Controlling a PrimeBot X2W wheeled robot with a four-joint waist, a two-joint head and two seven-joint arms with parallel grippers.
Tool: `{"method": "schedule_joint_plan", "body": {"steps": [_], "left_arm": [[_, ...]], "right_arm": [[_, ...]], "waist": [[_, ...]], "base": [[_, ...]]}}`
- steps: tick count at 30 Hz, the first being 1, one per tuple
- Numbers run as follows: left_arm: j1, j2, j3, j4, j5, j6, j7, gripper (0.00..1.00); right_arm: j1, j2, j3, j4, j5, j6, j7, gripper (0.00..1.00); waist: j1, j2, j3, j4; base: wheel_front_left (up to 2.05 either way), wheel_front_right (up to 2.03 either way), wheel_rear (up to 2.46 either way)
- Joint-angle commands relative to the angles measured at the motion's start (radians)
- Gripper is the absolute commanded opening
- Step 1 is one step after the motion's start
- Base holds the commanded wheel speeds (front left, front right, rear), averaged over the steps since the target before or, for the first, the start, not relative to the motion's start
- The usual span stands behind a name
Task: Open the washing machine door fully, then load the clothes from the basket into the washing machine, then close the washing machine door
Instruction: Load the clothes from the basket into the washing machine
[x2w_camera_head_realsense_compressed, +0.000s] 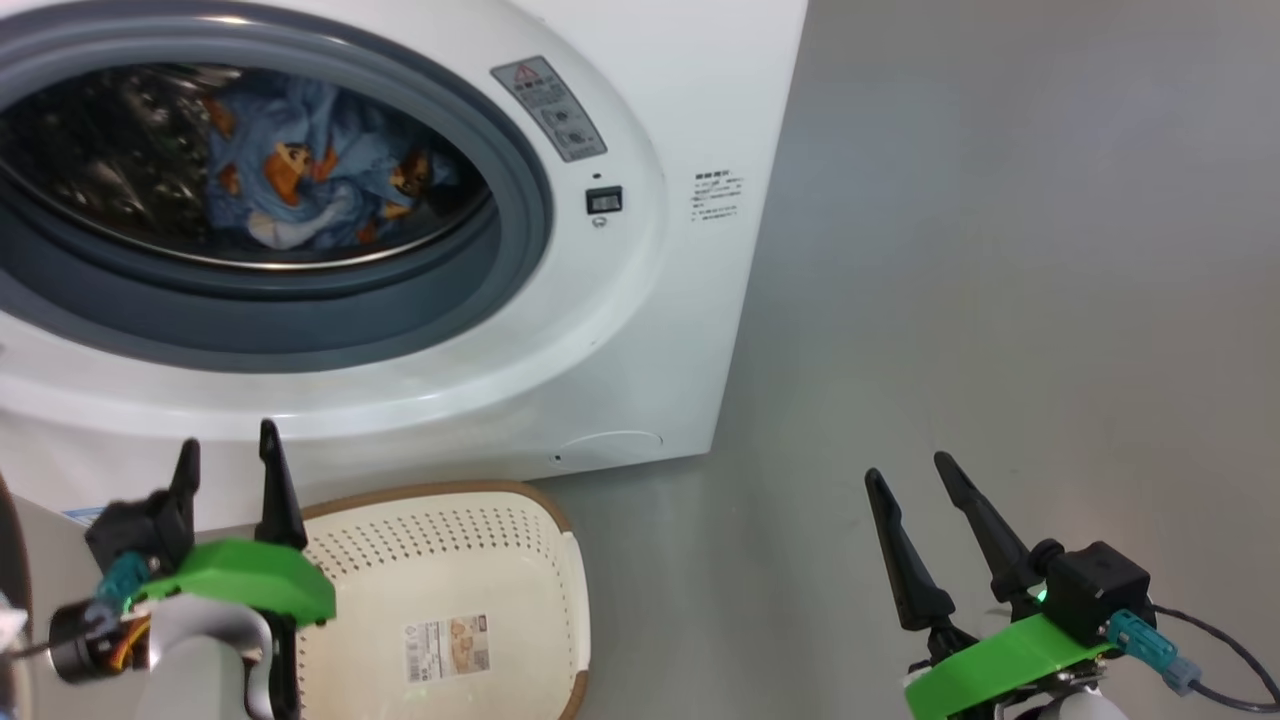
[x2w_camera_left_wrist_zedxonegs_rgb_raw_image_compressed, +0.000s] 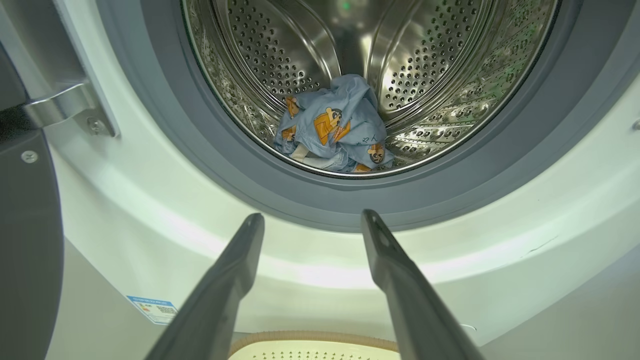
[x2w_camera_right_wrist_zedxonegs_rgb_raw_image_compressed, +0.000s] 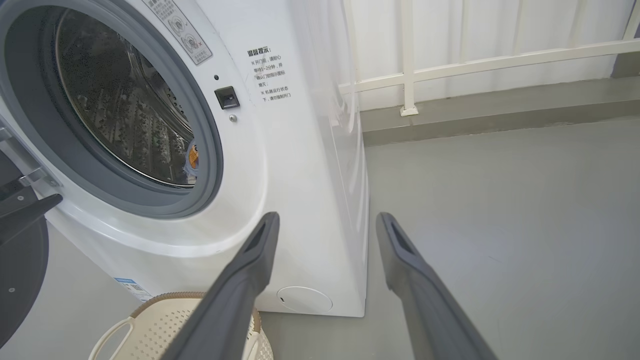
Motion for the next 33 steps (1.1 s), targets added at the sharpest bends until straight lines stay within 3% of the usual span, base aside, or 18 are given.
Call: {"method": "schedule_joint_plan", "body": {"steps": [1,16,33], "left_arm": [[0.026,0.024,0.017,-0.039,-0.012,0.004,-0.005,1.00],[0.243,0.023,-0.059,-0.221,-0.091,0.076,-0.006,1.00],[0.366,0.023,-0.097,-0.340,-0.089,0.106,-0.006,1.00]], "right_arm": [[0.010,-0.001,0.020,-0.020,-0.005,0.002,-0.005,1.00],[0.045,-0.001,-0.012,-0.028,-0.014,0.002,-0.005,1.00],[0.060,-0.010,-0.010,-0.028,-0.013,0.002,-0.005,1.00]], "waist": [[0.0000,0.0000,-0.031,0.023],[0.0000,0.0000,-0.093,0.101],[0.0000,0.0000,-0.138,0.165]], "base": [[0.00,0.00,0.00],[0.00,0.00,0.00],[0.00,0.00,0.00]]}}
